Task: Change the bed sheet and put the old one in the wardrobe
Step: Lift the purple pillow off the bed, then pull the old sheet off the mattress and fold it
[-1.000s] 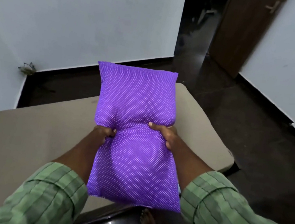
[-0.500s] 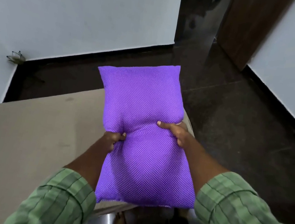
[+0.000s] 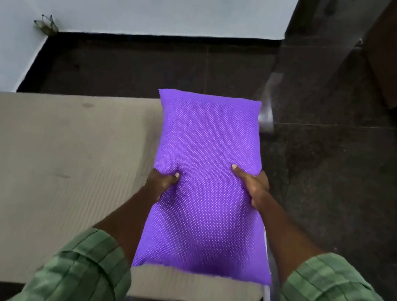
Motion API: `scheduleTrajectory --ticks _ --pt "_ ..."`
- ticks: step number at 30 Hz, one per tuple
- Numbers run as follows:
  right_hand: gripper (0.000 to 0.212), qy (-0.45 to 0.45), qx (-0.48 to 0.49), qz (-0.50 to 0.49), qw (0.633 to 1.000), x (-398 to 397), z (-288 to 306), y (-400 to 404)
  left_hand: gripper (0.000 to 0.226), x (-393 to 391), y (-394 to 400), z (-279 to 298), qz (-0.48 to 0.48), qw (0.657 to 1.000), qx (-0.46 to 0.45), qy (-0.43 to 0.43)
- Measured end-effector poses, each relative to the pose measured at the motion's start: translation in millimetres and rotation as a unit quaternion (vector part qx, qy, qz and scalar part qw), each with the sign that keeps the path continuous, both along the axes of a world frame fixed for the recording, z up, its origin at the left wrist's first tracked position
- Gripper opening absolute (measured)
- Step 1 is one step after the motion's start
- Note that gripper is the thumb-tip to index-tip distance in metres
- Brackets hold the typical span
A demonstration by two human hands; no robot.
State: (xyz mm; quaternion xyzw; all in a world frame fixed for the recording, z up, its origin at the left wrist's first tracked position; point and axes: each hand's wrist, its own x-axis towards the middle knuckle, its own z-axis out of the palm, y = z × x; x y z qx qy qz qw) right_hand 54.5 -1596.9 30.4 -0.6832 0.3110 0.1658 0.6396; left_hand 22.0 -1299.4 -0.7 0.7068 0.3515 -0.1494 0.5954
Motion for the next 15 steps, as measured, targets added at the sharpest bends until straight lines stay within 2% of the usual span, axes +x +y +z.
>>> scheduleTrajectory --ticks 1,2,3,5,6,10,13,15 --pt "0.099 -0.007 -0.065 0.035 0.997 11.1 -10.5 2.0 0.087 10.3 -2.9 -15.2 -0.015 0.998 0.068 -0.002" --pt "0.111 -0.002 -0.145 0.112 0.983 16.3 -23.3 6.8 0.097 14.2 -6.2 -26.6 -0.053 0.988 0.145 0.015" --pt "0.121 0.003 -0.220 0.202 0.954 15.3 -34.1 12.9 0.098 12.2 -13.6 -30.9 -0.099 0.972 0.213 0.027" --pt "0.125 -0.010 -0.279 0.309 0.909 7.3 -53.7 27.1 0.090 1.4 -32.7 -30.3 -0.182 0.934 0.307 0.032" --pt "0.125 -0.013 -0.297 0.331 0.896 4.7 -56.7 33.9 0.089 -2.4 -40.4 -26.4 -0.217 0.920 0.325 0.036" --pt "0.120 0.003 -0.425 0.353 0.834 5.4 -52.9 55.8 0.076 -7.0 -46.2 -18.3 -0.258 0.909 0.326 0.038" --pt "0.094 -0.089 -0.517 0.392 0.756 -0.1 -43.1 73.3 0.075 -12.9 -45.7 -6.6 -0.293 0.898 0.329 0.003" --pt "0.087 -0.139 -0.542 0.447 0.697 1.4 -30.3 87.7 0.074 -13.1 -42.9 3.1 -0.316 0.890 0.330 -0.019"
